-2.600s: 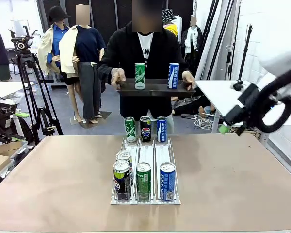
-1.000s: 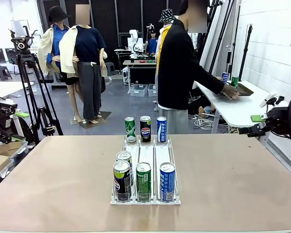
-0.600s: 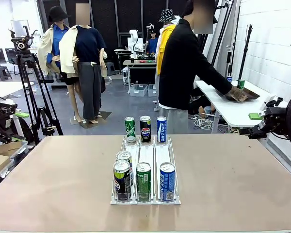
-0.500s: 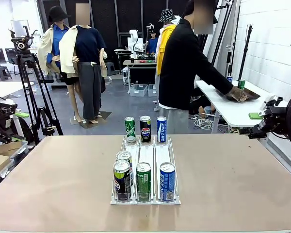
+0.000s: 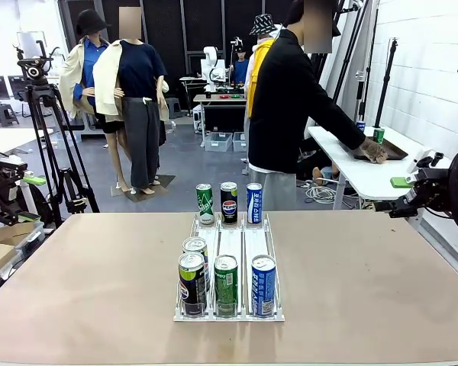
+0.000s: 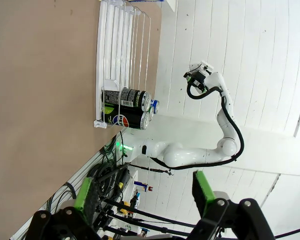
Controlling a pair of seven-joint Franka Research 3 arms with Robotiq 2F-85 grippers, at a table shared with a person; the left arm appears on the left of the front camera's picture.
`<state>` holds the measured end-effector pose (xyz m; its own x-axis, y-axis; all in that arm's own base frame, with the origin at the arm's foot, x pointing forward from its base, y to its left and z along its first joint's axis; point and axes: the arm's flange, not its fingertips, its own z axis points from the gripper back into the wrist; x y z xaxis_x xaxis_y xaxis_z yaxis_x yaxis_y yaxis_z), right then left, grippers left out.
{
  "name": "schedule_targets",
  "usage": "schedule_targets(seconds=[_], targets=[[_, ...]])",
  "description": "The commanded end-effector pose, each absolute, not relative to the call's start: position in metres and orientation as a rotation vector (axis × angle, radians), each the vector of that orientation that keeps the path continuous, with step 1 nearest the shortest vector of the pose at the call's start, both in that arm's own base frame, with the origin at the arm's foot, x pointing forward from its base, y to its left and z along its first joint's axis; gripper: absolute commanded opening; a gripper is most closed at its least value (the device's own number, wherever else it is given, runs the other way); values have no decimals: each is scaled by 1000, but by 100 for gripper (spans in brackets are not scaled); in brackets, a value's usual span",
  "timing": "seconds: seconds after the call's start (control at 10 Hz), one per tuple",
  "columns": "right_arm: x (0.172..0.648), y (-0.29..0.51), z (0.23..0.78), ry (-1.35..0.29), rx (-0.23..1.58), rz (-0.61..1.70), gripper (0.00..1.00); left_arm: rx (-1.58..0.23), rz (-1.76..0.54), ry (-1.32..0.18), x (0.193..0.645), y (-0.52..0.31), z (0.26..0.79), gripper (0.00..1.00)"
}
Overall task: Retrieve and hand over the desired beverage to the person.
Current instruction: Place the picked can on the Handle tray extended by the person.
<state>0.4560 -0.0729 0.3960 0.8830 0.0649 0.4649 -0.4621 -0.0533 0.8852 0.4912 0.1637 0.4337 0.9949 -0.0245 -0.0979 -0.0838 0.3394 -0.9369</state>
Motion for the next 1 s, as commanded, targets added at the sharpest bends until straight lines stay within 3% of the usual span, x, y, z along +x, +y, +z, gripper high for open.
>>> schedule_targets(seconds=[0.0, 0.5, 0.9], targets=[[464, -66, 405, -282, 1571, 385, 100, -1221, 41, 93, 489, 163, 435, 100], [461, -65, 406, -205, 1694, 251, 100, -1221, 41, 93, 489, 163, 435, 100], [460, -65, 403, -209, 1640, 308, 100, -1221, 41, 93, 489, 163, 435, 100]])
